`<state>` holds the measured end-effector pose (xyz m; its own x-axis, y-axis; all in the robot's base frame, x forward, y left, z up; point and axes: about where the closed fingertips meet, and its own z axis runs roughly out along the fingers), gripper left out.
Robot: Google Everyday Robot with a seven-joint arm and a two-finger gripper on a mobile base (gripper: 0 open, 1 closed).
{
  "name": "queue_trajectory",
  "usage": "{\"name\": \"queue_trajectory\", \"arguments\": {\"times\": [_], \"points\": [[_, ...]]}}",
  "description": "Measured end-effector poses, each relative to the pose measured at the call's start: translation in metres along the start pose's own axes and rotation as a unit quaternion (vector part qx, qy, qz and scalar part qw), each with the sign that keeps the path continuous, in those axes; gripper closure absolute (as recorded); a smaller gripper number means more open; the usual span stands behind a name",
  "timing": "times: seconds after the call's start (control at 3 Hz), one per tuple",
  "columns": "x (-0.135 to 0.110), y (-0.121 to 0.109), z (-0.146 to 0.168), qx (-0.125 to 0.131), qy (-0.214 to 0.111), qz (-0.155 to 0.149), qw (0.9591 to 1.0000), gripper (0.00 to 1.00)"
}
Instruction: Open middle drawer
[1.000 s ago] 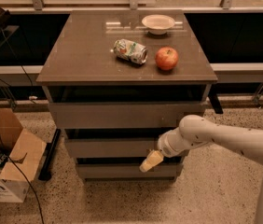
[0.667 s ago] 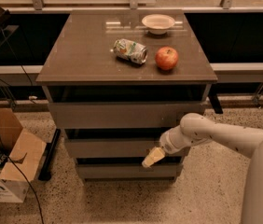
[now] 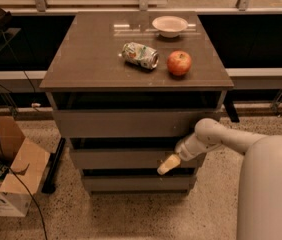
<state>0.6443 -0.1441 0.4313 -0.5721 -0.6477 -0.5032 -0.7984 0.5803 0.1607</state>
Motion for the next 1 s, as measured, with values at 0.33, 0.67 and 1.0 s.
{"name": "queue_trajectory", "arguments": {"times": [0.33, 0.67, 1.0], "points": [[0.001, 0.002, -0.001, 0.000, 0.000, 0.000, 1.0000, 0.16], [0.003, 0.015, -0.003, -0.011, 0.011, -0.005, 0.9999, 0.39], [-0.007, 0.050, -0.014, -0.037, 0.028, -0.024, 0.9987, 0.46]]}}
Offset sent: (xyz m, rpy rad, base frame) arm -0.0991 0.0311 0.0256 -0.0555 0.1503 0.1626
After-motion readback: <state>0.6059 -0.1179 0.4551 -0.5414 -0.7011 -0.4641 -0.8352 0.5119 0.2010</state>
